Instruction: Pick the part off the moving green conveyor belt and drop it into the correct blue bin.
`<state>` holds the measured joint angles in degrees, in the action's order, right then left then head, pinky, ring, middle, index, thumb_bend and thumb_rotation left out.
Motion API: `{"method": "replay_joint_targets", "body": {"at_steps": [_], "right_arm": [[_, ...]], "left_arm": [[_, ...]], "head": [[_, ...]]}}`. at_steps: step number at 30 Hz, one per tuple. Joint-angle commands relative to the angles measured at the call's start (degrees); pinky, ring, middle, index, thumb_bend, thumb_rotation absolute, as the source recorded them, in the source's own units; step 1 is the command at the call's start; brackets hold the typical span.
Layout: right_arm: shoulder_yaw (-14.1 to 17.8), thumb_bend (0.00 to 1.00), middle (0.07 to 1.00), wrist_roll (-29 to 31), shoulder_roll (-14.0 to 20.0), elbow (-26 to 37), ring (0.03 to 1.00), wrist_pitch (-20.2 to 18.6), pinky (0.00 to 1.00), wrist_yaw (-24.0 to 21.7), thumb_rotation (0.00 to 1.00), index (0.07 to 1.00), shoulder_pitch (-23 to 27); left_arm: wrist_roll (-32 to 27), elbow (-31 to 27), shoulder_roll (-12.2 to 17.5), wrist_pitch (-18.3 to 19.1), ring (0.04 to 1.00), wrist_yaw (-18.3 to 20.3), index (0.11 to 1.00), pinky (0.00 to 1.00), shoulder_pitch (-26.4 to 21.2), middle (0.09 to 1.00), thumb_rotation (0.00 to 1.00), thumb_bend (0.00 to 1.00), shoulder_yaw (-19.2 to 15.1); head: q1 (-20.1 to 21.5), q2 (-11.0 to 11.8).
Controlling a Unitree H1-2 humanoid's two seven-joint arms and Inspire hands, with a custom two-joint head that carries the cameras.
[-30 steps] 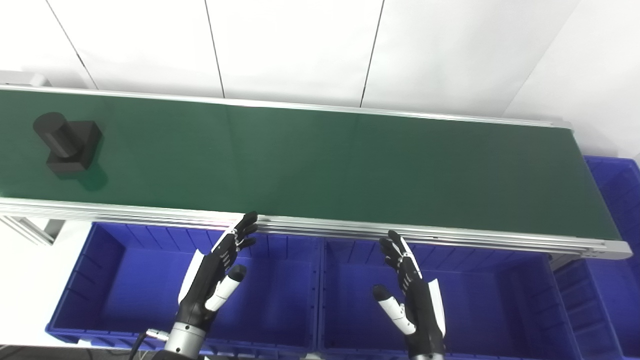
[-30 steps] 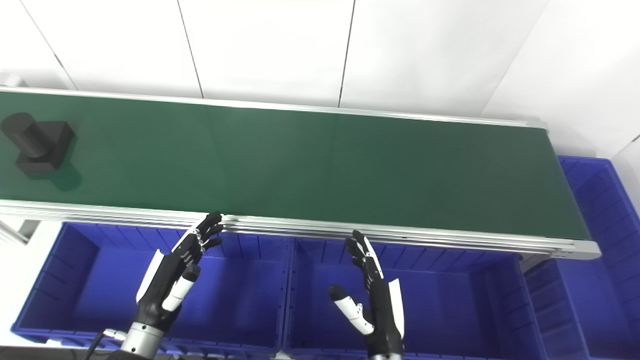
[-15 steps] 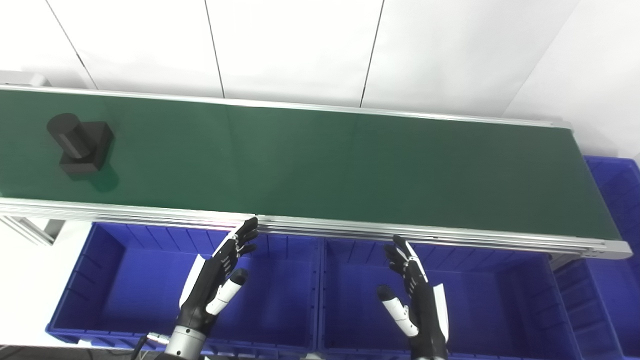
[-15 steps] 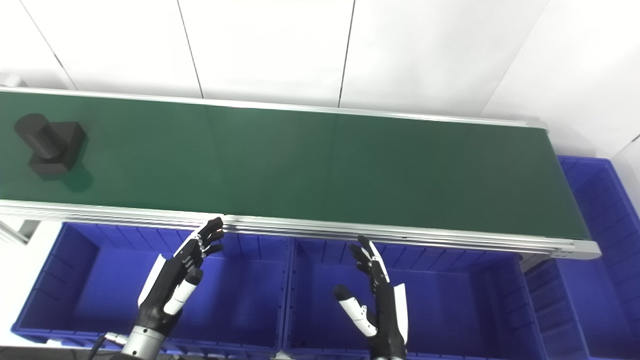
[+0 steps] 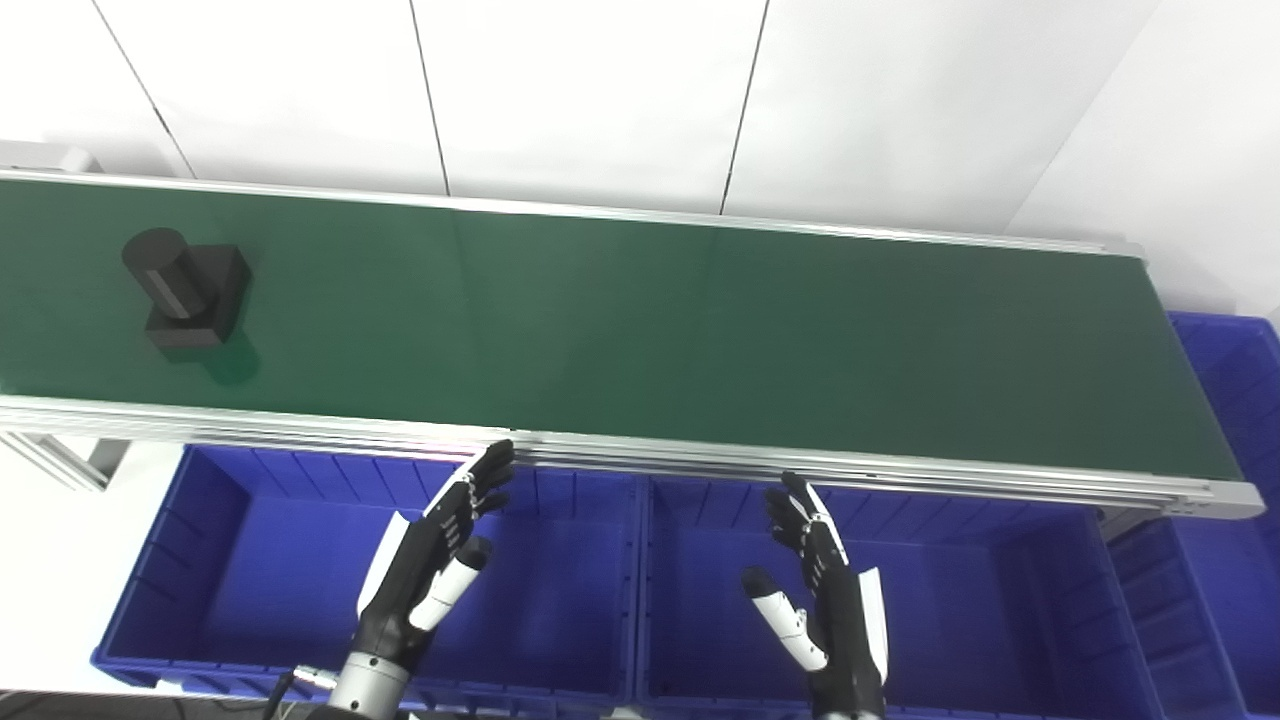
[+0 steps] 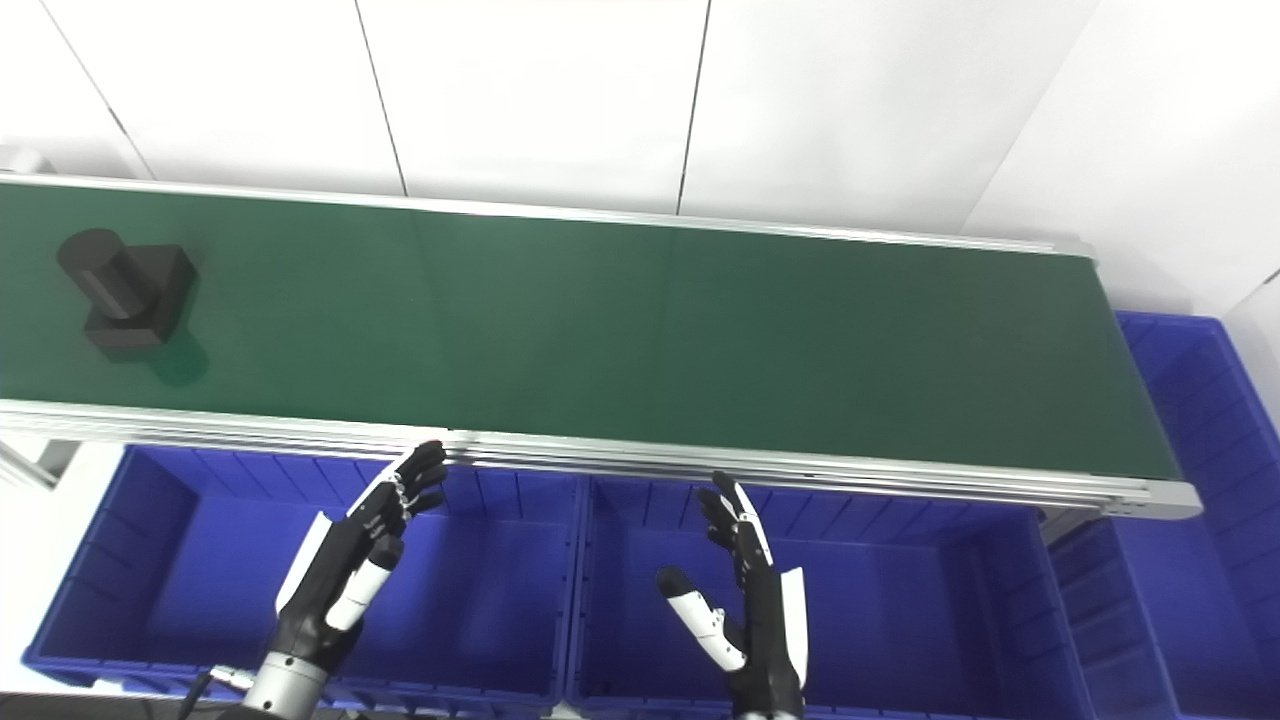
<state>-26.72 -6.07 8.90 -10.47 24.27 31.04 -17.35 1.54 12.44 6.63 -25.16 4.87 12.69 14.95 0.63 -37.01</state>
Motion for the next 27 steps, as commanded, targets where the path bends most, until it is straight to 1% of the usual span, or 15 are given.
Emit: {"method": "replay_joint_targets", "body": {"at_steps": [1,2,3,4,7,9,12,13,16,17,18,19,21,25,27], "right_arm": [[0.23,0.74,0.854,-0.56,0.9,0.18,0.857,2.65,0.85,0.45,0.79,0.912,-0.07],[0.24,0.74,0.854,-0.67,1.08,-0.01,0.859,2.65,0.86,0.64,0.8,0.912,0.0],[0.4,0.74,0.857,-0.59,1.21,-0.18,0.861,2.65,0.86,0.6,0.81,0.914,0.02],[0.55,0.74,0.857,-0.44,1.25,-0.25,0.862,2.65,0.86,0.5,0.81,0.915,0.01],[0.83,0.74,0.869,0.19,1.2,-0.57,0.873,2.66,0.89,0.5,0.84,0.926,0.01],[0.71,0.73,0.866,0.05,1.29,-0.89,0.864,2.66,0.88,0.91,0.86,0.927,0.2],[0.6,0.74,0.861,-0.11,1.45,-1.73,0.87,2.66,0.88,0.92,0.87,0.928,0.71],[0.53,0.76,0.856,-0.21,1.5,-1.96,0.871,2.66,0.88,1.06,0.88,0.927,0.83],[0.45,0.76,0.853,-0.32,1.45,-2.46,0.874,2.66,0.89,1.38,0.87,0.925,0.93],[0.47,0.76,0.852,-0.24,1.39,-2.5,0.874,2.66,0.89,1.39,0.87,0.926,0.92],[0.58,0.76,0.851,0.04,1.29,-2.59,0.874,2.66,0.89,1.16,0.87,0.926,0.93],[0.66,0.76,0.852,0.25,1.22,-2.65,0.876,2.66,0.9,0.98,0.86,0.927,0.94],[0.42,0.76,0.852,-0.03,1.38,-2.87,0.877,2.66,0.89,1.34,0.86,0.928,1.11],[-0.03,0.78,0.853,-0.26,1.86,-3.49,0.875,2.66,0.88,1.91,0.88,0.928,1.38],[-0.14,0.77,0.854,-0.19,2.01,-3.65,0.877,2.66,0.88,1.92,0.88,0.93,1.39]], "left_arm": [[0.95,-0.09,-0.66,-1.76,0.892,-1.5,0.888,0.85,-1.04,0.914,0.84,0.72,1.15],[1.3,0.13,-0.67,-1.76,0.888,-2.19,0.883,0.85,-1.14,0.911,0.83,0.72,1.61],[1.93,0.27,-0.51,-1.76,0.888,-3.16,0.881,0.85,-1.28,0.911,0.83,0.72,2.31],[2.33,0.21,-0.31,-1.76,0.889,-3.95,0.881,0.85,-1.39,0.912,0.83,0.72,2.92],[4.4,-0.1,0.6,-1.76,0.89,-7.91,0.875,0.84,-1.94,0.914,0.81,0.74,5.39],[5.16,0.08,1.17,-1.76,0.883,-10.5,0.868,0.82,-2.43,0.91,0.79,0.75,7.03],[4.58,0.7,1.57,-1.76,0.864,-12.53,0.855,0.8,-3.2,0.902,0.76,0.76,8.54],[4.6,0.85,1.8,-1.76,0.858,-13.28,0.853,0.78,-3.41,0.899,0.76,0.76,9.08],[4.72,1.44,2.51,-1.76,0.85,-15.15,0.845,0.77,-3.95,0.891,0.76,0.77,10.55],[4.64,1.67,2.7,-1.76,0.848,-15.6,0.843,0.77,-4.11,0.89,0.76,0.77,10.96],[4.56,1.97,2.84,-1.76,0.847,-16.11,0.842,0.76,-4.29,0.889,0.76,0.77,11.39],[4.5,2.17,2.98,-1.76,0.844,-16.59,0.84,0.76,-4.44,0.887,0.76,0.77,11.79],[4.8,2.85,3.18,-1.76,0.833,-18.36,0.832,0.75,-4.81,0.877,0.75,0.77,12.89],[5.77,3.54,3.89,-1.76,0.817,-21.69,0.82,0.73,-5.38,0.86,0.76,0.78,15.2],[5.76,3.95,4.27,-1.76,0.814,-22.79,0.818,0.72,-5.66,0.855,0.76,0.79,16.27]], "head": [[-3.46,1.97],[-3.46,1.97],[-4.87,2.87],[-4.87,2.87],[-5.89,3.89],[-5.92,4.23],[-5.98,5.0],[-5.98,5.0],[-6.11,6.15],[-6.11,6.15],[-6.33,6.75],[-6.33,6.75],[-7.16,7.94],[-8.92,9.55],[-9.51,9.95]]}}
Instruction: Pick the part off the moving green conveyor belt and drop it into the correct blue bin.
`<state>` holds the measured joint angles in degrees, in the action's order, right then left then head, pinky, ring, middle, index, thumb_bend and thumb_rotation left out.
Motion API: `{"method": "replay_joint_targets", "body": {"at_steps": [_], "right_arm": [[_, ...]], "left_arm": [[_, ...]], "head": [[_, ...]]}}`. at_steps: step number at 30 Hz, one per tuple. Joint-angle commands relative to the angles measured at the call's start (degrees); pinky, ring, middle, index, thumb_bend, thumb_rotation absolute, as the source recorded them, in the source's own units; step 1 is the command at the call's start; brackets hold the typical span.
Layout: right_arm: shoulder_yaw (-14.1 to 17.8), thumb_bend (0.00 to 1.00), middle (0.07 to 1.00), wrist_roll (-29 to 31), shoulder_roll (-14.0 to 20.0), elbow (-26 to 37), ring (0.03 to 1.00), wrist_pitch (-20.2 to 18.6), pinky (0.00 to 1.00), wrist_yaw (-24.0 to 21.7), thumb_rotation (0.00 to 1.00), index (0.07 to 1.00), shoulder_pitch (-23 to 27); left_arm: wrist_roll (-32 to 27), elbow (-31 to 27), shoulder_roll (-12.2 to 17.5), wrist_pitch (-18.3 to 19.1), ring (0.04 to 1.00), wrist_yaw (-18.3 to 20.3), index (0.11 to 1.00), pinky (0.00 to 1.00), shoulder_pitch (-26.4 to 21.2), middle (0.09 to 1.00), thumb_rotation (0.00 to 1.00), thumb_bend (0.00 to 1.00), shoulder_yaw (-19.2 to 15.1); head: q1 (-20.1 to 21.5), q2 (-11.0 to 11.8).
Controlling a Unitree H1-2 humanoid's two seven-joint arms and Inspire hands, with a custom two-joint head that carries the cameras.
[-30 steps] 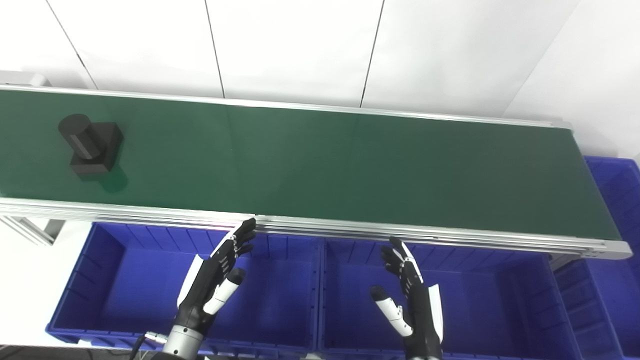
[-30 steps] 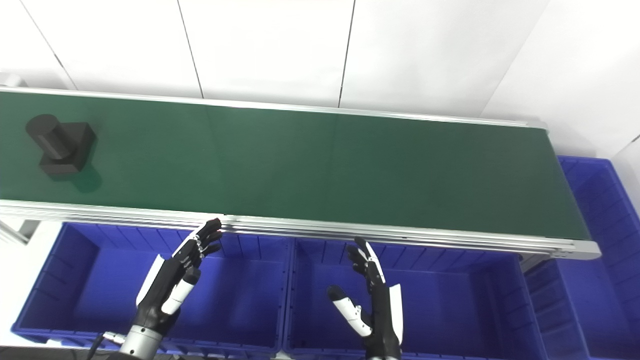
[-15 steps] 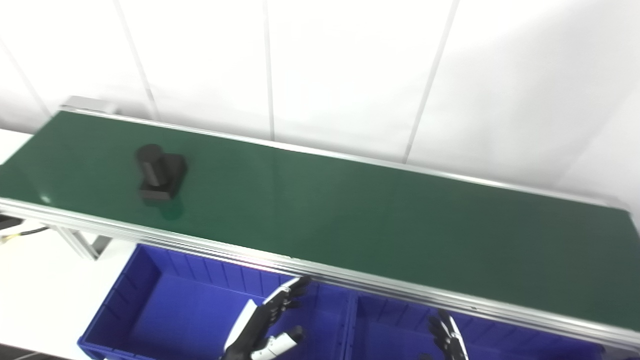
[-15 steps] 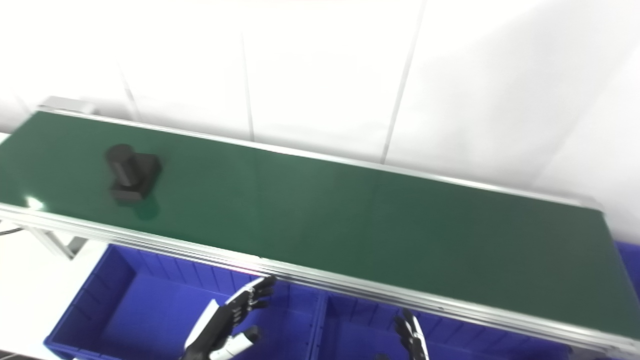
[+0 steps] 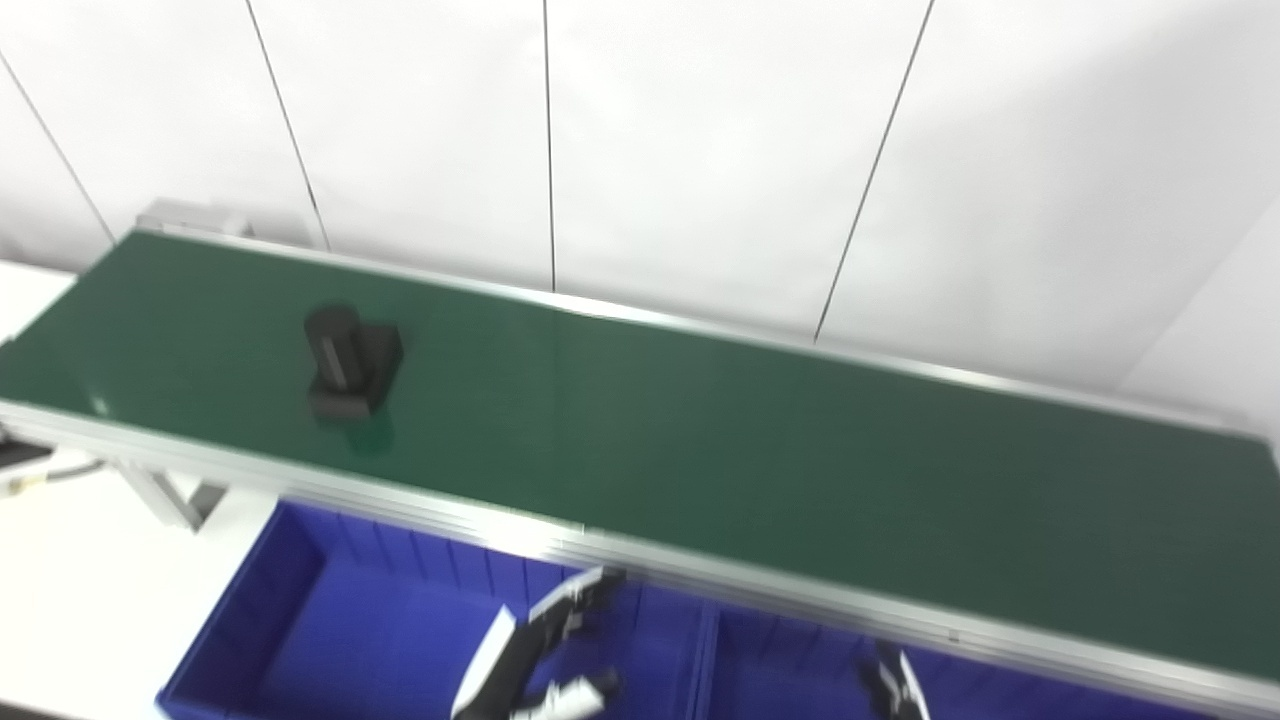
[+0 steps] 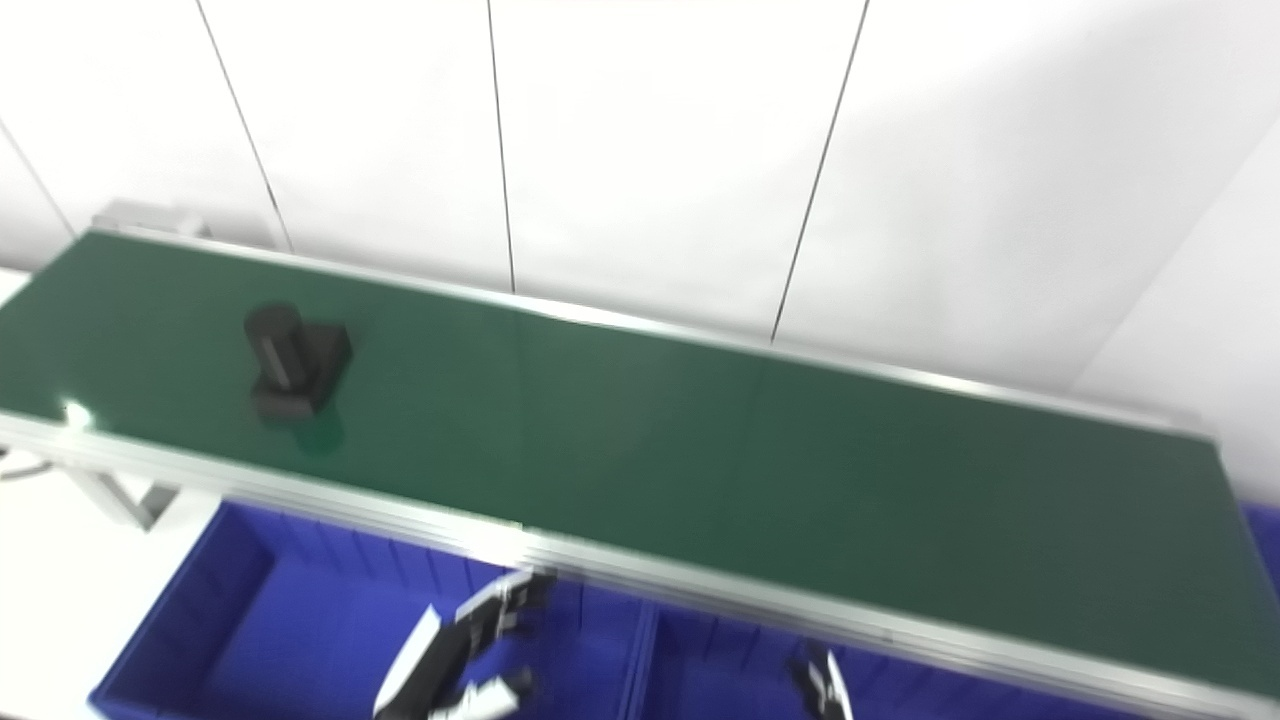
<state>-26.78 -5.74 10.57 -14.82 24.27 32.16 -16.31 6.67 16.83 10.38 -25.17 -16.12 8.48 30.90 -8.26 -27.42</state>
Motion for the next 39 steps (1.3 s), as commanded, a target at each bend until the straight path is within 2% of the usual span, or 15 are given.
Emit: {"method": "replay_joint_targets", "body": {"at_steps": [1,5,10,17,23,29,37,39], "right_arm": [[-0.1,0.76,0.856,-0.45,0.39,0.74,0.88,2.65,0.88,0.73,0.88,0.931,0.29],[-0.19,0.69,0.872,-0.18,0.44,0.69,0.891,2.65,0.91,0.52,0.88,0.942,0.18],[-0.3,0.66,0.873,-0.44,0.17,1.03,0.892,2.65,0.93,0.93,0.89,0.95,0.06],[-0.16,0.65,0.879,0.12,0.1,2.25,0.894,2.65,0.93,0.41,0.87,0.947,-0.26],[-0.32,0.69,0.872,-0.11,0.1,4.3,0.888,2.65,0.91,1.17,0.83,0.938,-0.55],[0.23,0.8,0.874,0.54,-0.05,7.55,0.889,2.65,0.9,0.33,0.81,0.934,-1.16],[-0.4,0.85,0.806,-2.69,0.73,12.75,0.813,2.65,0.83,3.27,0.8,0.874,-1.44],[-1.03,0.86,0.799,-3.96,1.17,13.88,0.804,2.65,0.82,4.87,0.79,0.851,-1.25]], "left_arm": [[0.58,-0.27,0.65,-1.76,0.814,-2.31,0.817,0.73,-1.6,0.854,0.76,0.79,0.8],[-0.19,0.19,1.04,-1.76,0.823,-2.88,0.811,0.74,-1.95,0.847,0.74,0.82,1.9],[-0.08,0.32,1.54,-1.76,0.824,-3.82,0.81,0.74,-2.24,0.845,0.73,0.83,2.61],[1.2,0.46,2.88,-1.76,0.814,-7.67,0.806,0.73,-3.04,0.841,0.74,0.82,5.27],[1.01,0.28,3.46,-1.76,0.805,-9.35,0.801,0.71,-3.22,0.84,0.74,0.82,6.55],[0.82,-0.29,3.93,-1.76,0.805,-9.51,0.804,0.71,-3.11,0.843,0.74,0.81,6.93],[0.74,-1.07,4.76,-1.76,0.822,-9.93,0.815,0.72,-2.93,0.855,0.75,0.8,7.51],[-0.12,-1.53,4.84,-1.76,0.829,-8.63,0.818,0.74,-2.62,0.859,0.75,0.81,6.96]], "head": [[-0.68,0.44],[-1.08,1.0],[-0.78,1.28],[-0.24,1.04],[0.39,0.58],[1.08,0.25],[3.05,-1.03],[4.18,-1.71]]}}
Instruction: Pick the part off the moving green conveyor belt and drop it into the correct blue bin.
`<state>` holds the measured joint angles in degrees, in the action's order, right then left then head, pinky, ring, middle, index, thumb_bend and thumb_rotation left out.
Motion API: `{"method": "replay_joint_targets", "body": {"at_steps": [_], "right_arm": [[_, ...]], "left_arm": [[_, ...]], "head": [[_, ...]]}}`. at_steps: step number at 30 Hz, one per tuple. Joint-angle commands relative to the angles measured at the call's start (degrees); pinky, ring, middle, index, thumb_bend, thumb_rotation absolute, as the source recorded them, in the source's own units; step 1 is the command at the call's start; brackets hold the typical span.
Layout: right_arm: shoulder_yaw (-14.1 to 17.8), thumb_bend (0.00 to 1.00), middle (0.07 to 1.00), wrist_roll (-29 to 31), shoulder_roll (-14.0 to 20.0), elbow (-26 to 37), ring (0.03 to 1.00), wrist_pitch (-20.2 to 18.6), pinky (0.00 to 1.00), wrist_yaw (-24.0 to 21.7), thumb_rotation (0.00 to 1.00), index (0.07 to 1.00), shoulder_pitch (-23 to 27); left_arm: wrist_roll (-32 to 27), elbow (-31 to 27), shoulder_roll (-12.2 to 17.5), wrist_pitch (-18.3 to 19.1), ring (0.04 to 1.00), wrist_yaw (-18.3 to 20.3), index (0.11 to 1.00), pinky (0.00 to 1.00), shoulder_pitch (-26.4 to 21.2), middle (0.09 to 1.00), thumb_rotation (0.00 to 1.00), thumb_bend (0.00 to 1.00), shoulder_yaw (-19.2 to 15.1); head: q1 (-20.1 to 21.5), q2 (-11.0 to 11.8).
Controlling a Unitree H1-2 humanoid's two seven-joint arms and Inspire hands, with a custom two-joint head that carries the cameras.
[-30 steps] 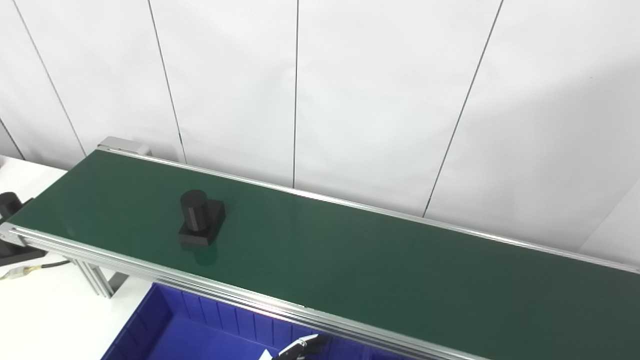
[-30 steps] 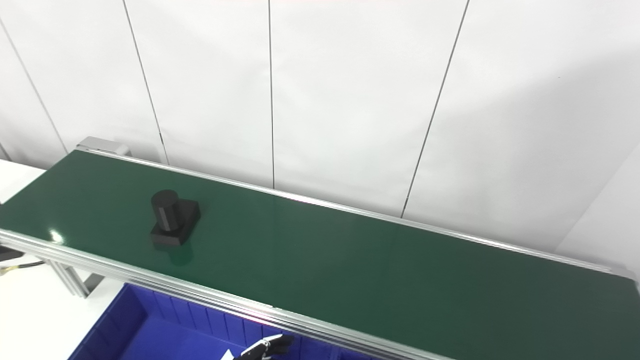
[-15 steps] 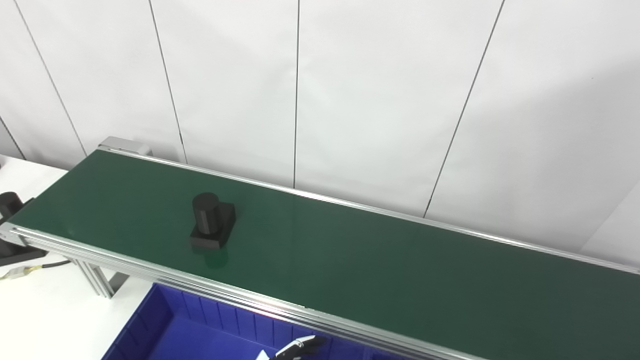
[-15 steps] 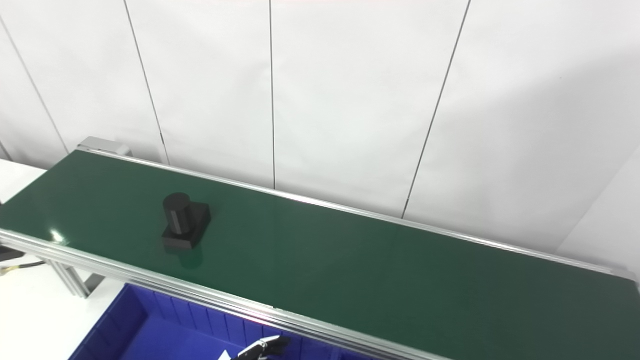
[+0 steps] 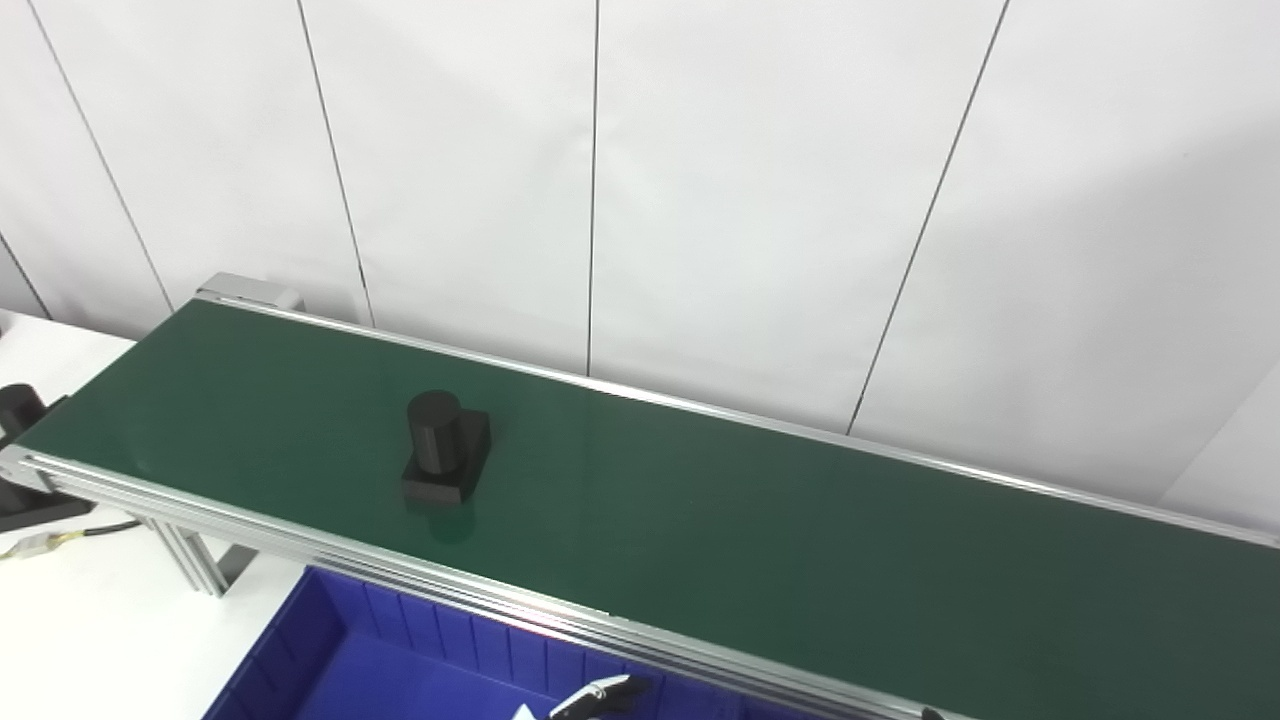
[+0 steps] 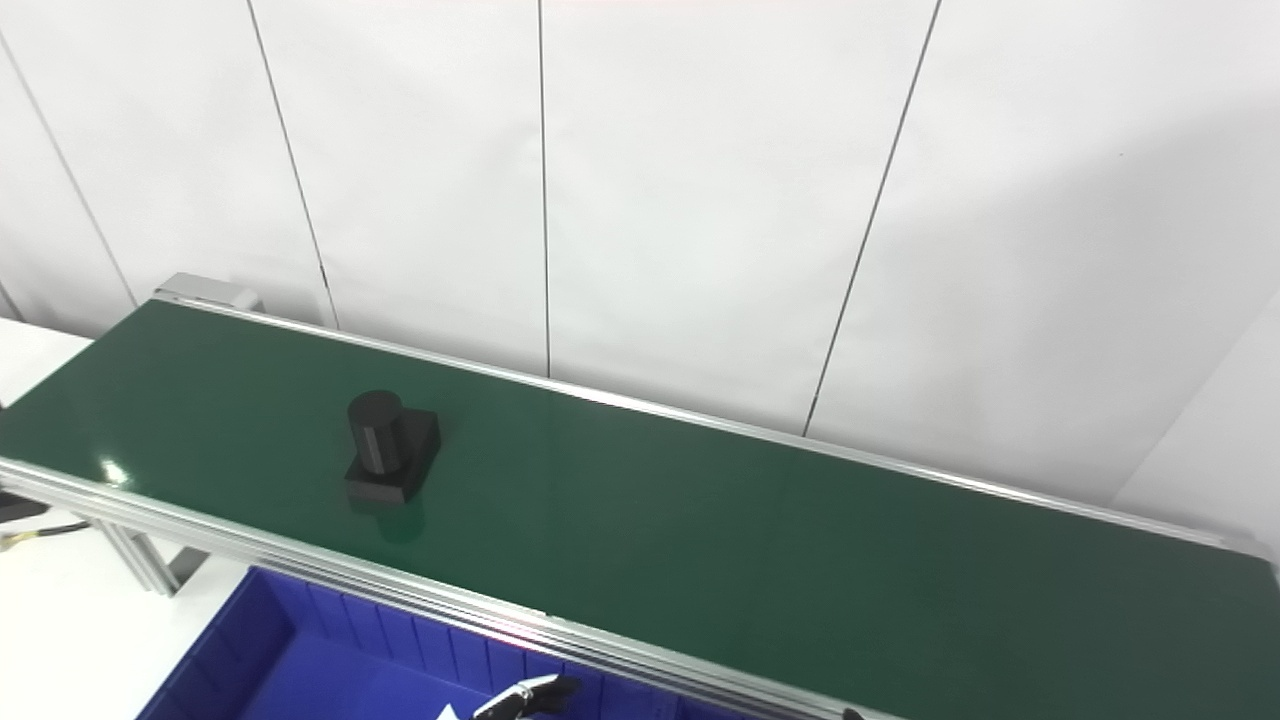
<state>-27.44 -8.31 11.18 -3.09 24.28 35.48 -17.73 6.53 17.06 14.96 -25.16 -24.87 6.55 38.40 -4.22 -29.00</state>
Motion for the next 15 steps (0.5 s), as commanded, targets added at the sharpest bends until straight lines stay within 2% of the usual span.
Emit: {"method": "replay_joint_targets", "body": {"at_steps": [1,5,7,9,12,15], "right_arm": [[-0.58,0.86,0.799,-1.98,0.69,2.84,0.803,2.65,0.82,2.26,0.79,0.85,0.22],[-1.2,0.88,0.794,-5.82,1.16,4.73,0.789,2.65,0.81,4.95,0.81,0.8,0.52],[-1.01,0.87,0.778,-8.48,1.49,5.27,0.767,2.64,0.73,5.77,0.83,0.776,0.85],[-0.81,0.87,0.774,-10.24,1.76,5.74,0.762,2.65,0.71,6.16,0.84,0.772,1.23],[1.19,0.87,0.774,-13.24,1.54,7.23,0.775,2.63,0.73,4.81,0.85,0.779,1.62],[3.74,0.79,0.801,-14.71,1.0,9.43,0.797,2.0,0.76,0.99,0.78,0.814,2.08]], "left_arm": [[-0.31,-2.06,0.37,-1.76,0.83,0.7,0.818,0.74,-0.57,0.859,0.75,0.81,-0.76],[-1.59,-2.99,0.31,-1.76,0.847,3.07,0.835,0.77,0.13,0.878,0.74,0.8,-2.21],[-1.95,-3.16,0.07,-1.76,0.861,4.13,0.846,0.79,0.45,0.891,0.75,0.8,-3.11],[-2.17,-3.33,-0.16,-1.76,0.863,5.09,0.849,0.8,0.74,0.895,0.76,0.8,-3.96],[-1.82,-3.5,-0.26,-1.76,0.869,5.66,0.86,0.8,0.8,0.904,0.78,0.78,-4.47],[-1.67,-3.5,-0.38,-1.76,0.866,6.07,0.868,0.8,0.7,0.9,0.82,0.74,-4.78]], "head": [[1.29,-0.71],[4.04,-1.84],[5.13,-2.31],[6.02,-2.85],[7.2,-3.62],[7.56,-3.97]]}}
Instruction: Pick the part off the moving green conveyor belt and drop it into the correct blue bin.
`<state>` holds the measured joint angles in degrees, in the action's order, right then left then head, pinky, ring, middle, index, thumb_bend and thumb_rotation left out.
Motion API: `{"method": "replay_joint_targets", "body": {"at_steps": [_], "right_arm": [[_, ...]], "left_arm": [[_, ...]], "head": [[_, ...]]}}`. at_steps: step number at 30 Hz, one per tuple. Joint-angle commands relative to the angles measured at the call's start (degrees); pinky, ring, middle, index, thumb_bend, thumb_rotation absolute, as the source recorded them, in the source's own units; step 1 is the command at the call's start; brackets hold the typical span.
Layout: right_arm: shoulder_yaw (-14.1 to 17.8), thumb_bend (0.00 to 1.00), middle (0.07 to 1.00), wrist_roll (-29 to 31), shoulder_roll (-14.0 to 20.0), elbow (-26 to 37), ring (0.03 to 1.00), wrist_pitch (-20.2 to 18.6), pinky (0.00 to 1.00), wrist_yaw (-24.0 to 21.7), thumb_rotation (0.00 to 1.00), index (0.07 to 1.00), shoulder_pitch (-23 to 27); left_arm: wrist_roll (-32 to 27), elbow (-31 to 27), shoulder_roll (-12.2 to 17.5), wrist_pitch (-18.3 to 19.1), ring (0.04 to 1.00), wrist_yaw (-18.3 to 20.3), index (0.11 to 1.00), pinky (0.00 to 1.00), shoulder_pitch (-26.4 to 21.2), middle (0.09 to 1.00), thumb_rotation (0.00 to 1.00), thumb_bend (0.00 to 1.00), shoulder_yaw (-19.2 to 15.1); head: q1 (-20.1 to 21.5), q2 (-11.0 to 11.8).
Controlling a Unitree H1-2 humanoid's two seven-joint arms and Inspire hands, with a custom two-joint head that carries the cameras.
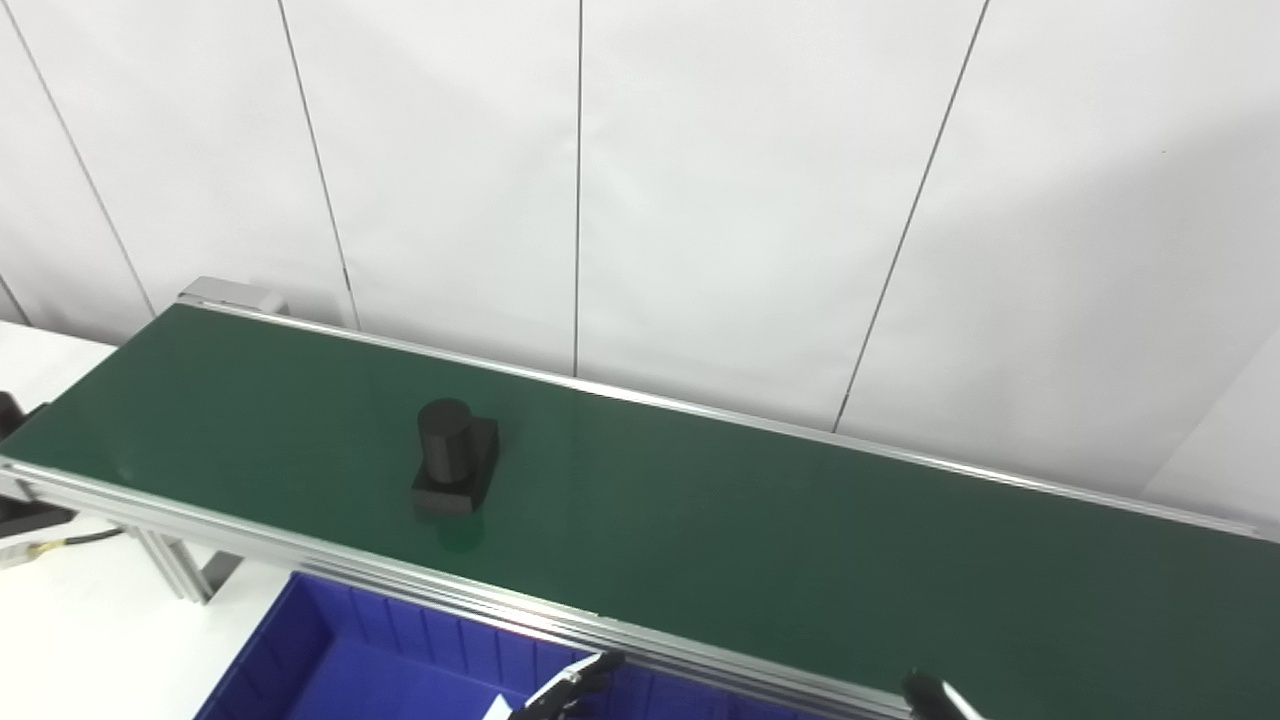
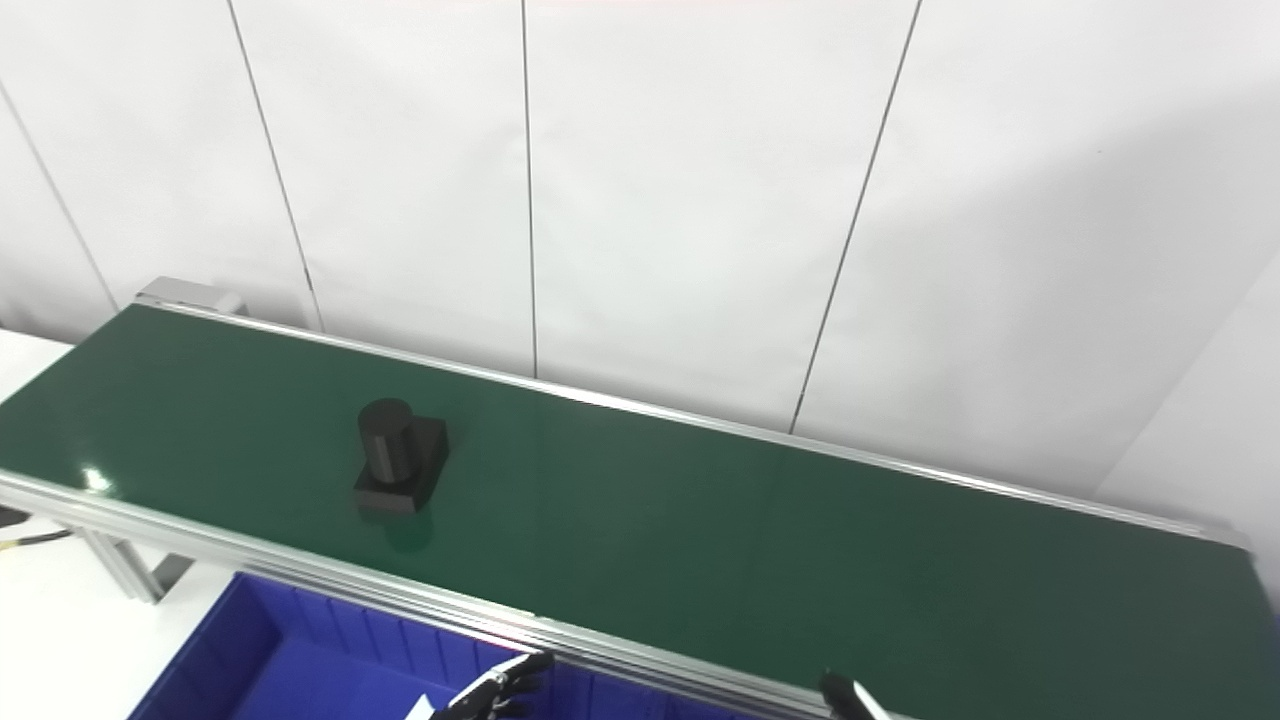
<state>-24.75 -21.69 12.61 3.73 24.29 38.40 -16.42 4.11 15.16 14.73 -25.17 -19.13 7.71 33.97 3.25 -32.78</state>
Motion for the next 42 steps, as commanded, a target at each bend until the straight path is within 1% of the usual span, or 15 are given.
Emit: {"method": "replay_joint_targets", "body": {"at_steps": [1,4,7,11,13,15,18,21,23,26,28,31,34,39,42], "right_arm": [[1.99,0.79,0.803,-1.49,-0.77,3.44,0.798,1.48,0.76,-3.56,0.78,0.816,0.83],[4.51,0.78,0.822,-1.52,-1.95,5.54,0.813,-0.5,0.78,-7.93,0.71,0.828,1.35],[6.76,0.74,0.831,-1.95,-3.0,6.95,0.814,-2.07,0.77,-11.98,0.64,0.841,2.59],[9.13,0.76,0.852,-1.54,-3.88,8.96,0.827,-5.4,0.76,-17.73,0.64,0.862,4.79],[10.14,0.76,0.857,-1.23,-4.36,9.41,0.832,-6.1,0.76,-19.83,0.64,0.866,5.63],[11.06,0.77,0.861,-1.53,-4.46,9.42,0.83,-6.9,0.76,-21.82,0.66,0.874,7.01],[12.29,0.77,0.868,0.76,-4.84,8.63,0.836,-7.7,0.76,-24.88,0.67,0.886,9.06],[13.08,0.75,0.869,3.68,-5.68,6.39,0.833,-9.14,0.77,-27.69,0.66,0.895,11.77],[13.31,0.75,0.878,4.63,-5.99,4.51,0.836,-9.71,0.75,-29.24,0.65,0.902,13.68],[13.42,0.78,0.871,4.17,-6.86,1.56,0.834,-10.72,0.73,-30.73,0.65,0.899,16.38],[13.22,0.79,0.871,3.63,-7.59,-0.27,0.848,-11.44,0.79,-31.57,0.62,0.902,18.29],[12.85,0.8,0.865,1.79,-8.36,-2.66,0.855,-12.17,0.82,-32.08,0.62,0.901,20.72],[12.3,0.82,0.873,-0.25,-9.52,-5.75,0.85,-13.83,0.79,-32.27,0.61,0.903,23.7],[11.62,0.84,0.885,-2.69,-11.24,-10.32,0.839,-15.7,0.75,-31.94,0.62,0.915,27.9],[11.43,0.85,0.887,-4.12,-12.29,-14.29,0.848,-16.77,0.76,-31.47,0.6,0.913,30.97]], "left_arm": [[0.58,-1.63,-0.19,-1.76,0.866,0.69,0.868,0.8,-0.43,0.9,0.82,0.74,-0.47],[0.5,-1.77,-0.28,-1.76,0.873,1.49,0.876,0.81,-0.4,0.904,0.83,0.72,-0.67],[0.31,-1.8,-0.6,-1.76,0.881,2.43,0.876,0.82,-0.2,0.911,0.83,0.73,-1.13],[0.11,-1.79,-1.2,-1.76,0.882,3.1,0.872,0.82,0.13,0.91,0.82,0.73,-1.79],[0.13,-1.79,-1.48,-1.76,0.882,3.34,0.87,0.82,0.3,0.909,0.82,0.73,-2.14],[0.3,-1.83,-1.51,-1.76,0.889,3.57,0.872,0.84,0.36,0.911,0.82,0.72,-2.21],[0.46,-2.23,-1.46,-1.76,0.898,4.13,0.877,0.84,0.77,0.915,0.83,0.72,-2.37],[1.11,-1.92,-1.19,-1.76,0.891,3.5,0.874,0.83,0.88,0.91,0.83,0.72,-2.17],[1.27,-1.79,-1.08,-1.76,0.889,3.28,0.876,0.82,0.97,0.911,0.84,0.72,-2.15],[1.13,-1.86,-1.15,-1.76,0.887,3.31,0.873,0.82,1.25,0.908,0.84,0.72,-2.35],[1.03,-2.09,-0.99,-1.76,0.902,3.74,0.881,0.84,1.44,0.917,0.85,0.72,-2.5],[1.05,-2.1,-0.92,-1.76,0.91,3.77,0.887,0.85,1.49,0.923,0.86,0.72,-2.66],[0.57,-2.18,-0.75,-1.76,0.918,4.43,0.891,0.86,1.62,0.93,0.87,0.72,-3.0],[-0.07,-2.1,-0.78,-1.76,0.926,5.39,0.899,0.88,1.77,0.934,0.87,0.7,-3.87],[-0.37,-1.95,-0.93,-1.76,0.929,5.85,0.897,0.89,1.74,0.933,0.89,0.67,-4.35]], "head": [[0.13,-0.24],[0.06,-0.31],[-0.14,-0.35],[-0.33,-0.43],[-0.33,-0.43],[-0.41,-0.55],[-0.48,-0.65],[-0.56,-0.75],[-0.31,-0.68],[0.86,-0.73],[1.69,-0.73],[3.26,-0.63],[5.92,-0.33],[8.2,-0.13],[9.07,-0.13]]}}
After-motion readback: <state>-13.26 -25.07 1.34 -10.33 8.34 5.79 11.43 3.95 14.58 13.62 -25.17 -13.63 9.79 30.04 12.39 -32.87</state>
